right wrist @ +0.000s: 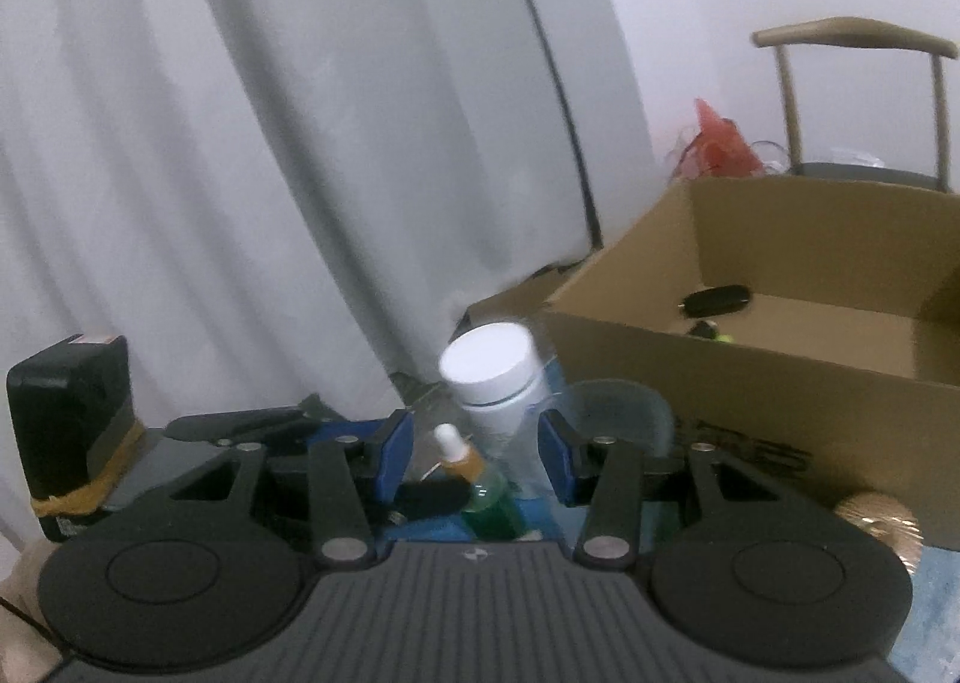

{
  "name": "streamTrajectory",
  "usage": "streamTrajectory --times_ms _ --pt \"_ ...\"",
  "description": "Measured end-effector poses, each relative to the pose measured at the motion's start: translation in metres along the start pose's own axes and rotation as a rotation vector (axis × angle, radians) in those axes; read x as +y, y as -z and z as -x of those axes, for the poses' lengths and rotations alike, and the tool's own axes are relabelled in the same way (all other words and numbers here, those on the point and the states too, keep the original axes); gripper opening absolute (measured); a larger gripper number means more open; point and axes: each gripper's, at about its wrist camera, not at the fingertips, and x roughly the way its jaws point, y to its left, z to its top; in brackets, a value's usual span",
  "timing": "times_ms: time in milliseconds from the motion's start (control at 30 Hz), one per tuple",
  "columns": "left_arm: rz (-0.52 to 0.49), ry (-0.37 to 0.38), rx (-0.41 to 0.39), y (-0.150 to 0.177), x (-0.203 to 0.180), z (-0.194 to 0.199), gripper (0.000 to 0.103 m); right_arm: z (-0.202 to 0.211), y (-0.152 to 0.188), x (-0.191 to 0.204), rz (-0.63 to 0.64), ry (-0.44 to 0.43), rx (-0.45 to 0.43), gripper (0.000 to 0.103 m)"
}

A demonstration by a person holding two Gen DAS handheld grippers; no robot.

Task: Organize rigid objects
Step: 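Return the left gripper to the table and grasp the green dropper bottle, then carry the dropper bottle with the left gripper into the box and release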

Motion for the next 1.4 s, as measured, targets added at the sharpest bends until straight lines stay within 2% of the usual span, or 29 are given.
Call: streamTrajectory --times_ms 200,367,500,600,667,800,1133,1400 --pt "0.007 0.035 0.025 0.008 0.005 -0.012 0.053 -0.021 -0.001 0.020 0.079 0.026 0.027 0.044" --pt "0.013 0.055 0.040 0.015 0.008 -0.022 0.052 -0.036 0.001 0.031 0.153 0.069 0.055 0.037" --pt "0.021 0.063 0.051 0.016 0.009 -0.027 0.046 -0.044 0.004 0.034 0.181 0.086 0.077 0.031" --pt "0.000 0.048 0.043 0.018 0.007 -0.027 0.035 -0.050 0.005 0.036 0.195 0.103 0.095 0.029" --pt "-0.014 0.042 0.035 0.018 0.005 -0.027 0.034 -0.052 0.006 0.036 0.203 0.109 0.103 0.025" --pt "-0.034 0.022 0.020 0.020 -0.002 -0.025 0.033 -0.053 0.005 0.035 0.203 0.096 0.107 0.020" --pt "-0.088 -0.032 -0.013 0.015 -0.015 -0.002 0.032 -0.039 0.002 0.045 0.206 0.049 0.078 0.018" --pt "-0.231 -0.110 -0.075 -0.023 -0.037 0.045 0.031 0.007 -0.026 0.062 0.238 -0.056 -0.034 0.018"
